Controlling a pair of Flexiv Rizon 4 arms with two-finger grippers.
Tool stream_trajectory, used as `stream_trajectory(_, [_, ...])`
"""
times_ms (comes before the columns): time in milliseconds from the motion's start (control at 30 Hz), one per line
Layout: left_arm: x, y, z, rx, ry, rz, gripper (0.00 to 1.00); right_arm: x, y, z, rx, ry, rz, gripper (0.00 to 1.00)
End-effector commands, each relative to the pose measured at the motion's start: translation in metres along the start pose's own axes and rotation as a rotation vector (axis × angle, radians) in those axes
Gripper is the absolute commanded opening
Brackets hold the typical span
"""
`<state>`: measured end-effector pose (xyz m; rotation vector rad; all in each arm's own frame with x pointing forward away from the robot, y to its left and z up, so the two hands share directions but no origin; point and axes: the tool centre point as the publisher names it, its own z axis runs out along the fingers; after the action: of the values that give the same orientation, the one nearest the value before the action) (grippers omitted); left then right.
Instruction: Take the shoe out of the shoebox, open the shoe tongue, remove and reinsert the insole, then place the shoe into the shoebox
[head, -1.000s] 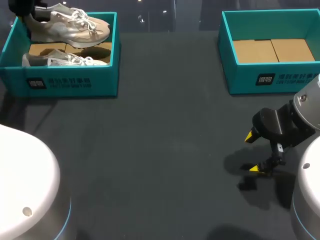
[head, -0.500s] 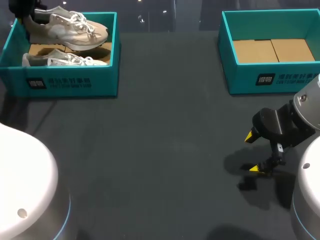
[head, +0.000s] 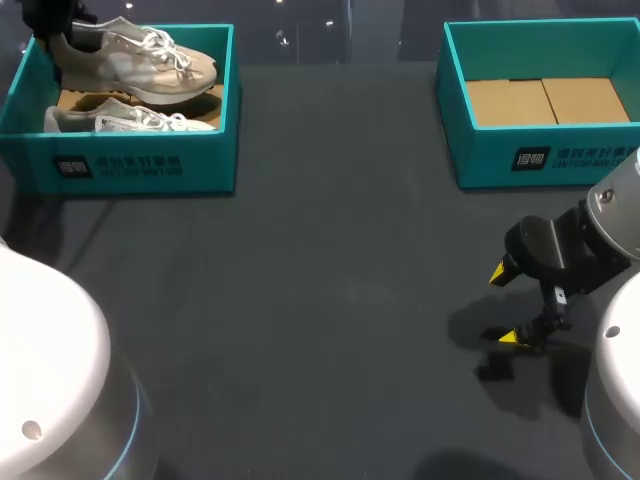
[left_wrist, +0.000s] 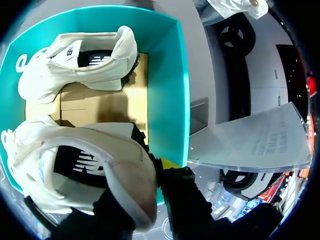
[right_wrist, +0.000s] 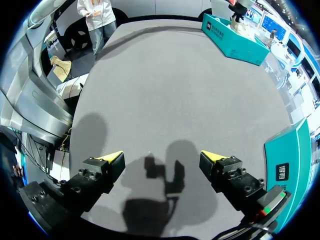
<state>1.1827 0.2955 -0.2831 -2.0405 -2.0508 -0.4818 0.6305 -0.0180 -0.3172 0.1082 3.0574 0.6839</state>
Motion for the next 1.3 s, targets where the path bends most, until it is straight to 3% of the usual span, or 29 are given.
stream_trajectory(33, [-0.004, 0.009, 0.003, 0.015, -0.001, 0.001, 0.00, 0.002, 0.000, 0.000, 0.002, -0.004, 0.000, 1.00])
stream_trajectory(700, [-0.013, 0.014, 0.029, 0.070, 0.006, 0.009, 0.00, 0.002, 0.000, 0.000, 0.002, -0.004, 0.000, 1.00])
stream_trajectory(1300, [-0.022, 0.019, 0.048, 0.065, -0.004, 0.007, 0.00, 0.002, 0.000, 0.000, 0.002, -0.004, 0.000, 1.00])
